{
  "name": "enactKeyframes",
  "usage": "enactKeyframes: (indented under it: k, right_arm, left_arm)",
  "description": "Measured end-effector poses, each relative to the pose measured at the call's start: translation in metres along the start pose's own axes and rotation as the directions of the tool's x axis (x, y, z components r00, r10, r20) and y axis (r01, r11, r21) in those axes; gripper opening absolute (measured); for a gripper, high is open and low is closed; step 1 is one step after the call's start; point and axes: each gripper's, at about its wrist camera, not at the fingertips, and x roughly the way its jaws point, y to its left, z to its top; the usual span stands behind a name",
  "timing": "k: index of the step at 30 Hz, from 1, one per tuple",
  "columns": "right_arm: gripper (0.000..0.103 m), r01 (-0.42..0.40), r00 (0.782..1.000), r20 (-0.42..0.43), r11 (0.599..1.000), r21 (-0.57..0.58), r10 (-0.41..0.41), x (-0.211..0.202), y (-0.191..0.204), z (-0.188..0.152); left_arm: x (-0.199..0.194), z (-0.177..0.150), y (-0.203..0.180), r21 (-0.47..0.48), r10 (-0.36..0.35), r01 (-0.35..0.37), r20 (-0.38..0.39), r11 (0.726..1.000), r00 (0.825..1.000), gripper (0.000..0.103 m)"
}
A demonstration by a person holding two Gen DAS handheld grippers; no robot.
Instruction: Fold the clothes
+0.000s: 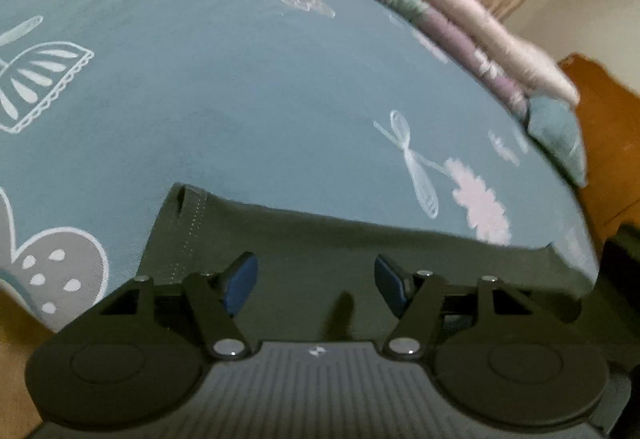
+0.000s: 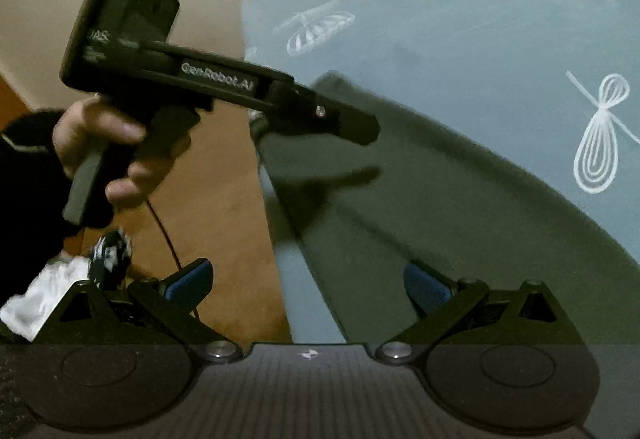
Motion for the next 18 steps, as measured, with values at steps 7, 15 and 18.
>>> enactKeyframes:
  k: [7,15,18]
  right_arm:
    - [0.103,-0.023,1.000,-0.015,0.998,0.060,0.024,-0.001,0.014,0.006]
    - [0.103,0.054,0.998,-0.027,0.985,0.166,-0.050,0.004,0.005,0.025]
    - [0.103,0.138,0.990,0.003,0.965,0.221,-0.142,-0.023,-0.006,0.021]
  left_arm:
    - [-0.009,0.007,-0.005,0.051,-0.061,0.060,0.012,0.997,0.998,0.066]
    - [-0.012,0.013,-0.015,0.122,-0.106,0.107,-0.014,0.987,0.994,0.068]
    - [-0.010,0.016,-0.021,0.155,-0.121,0.124,-0.030,0.980,0.992,0.069]
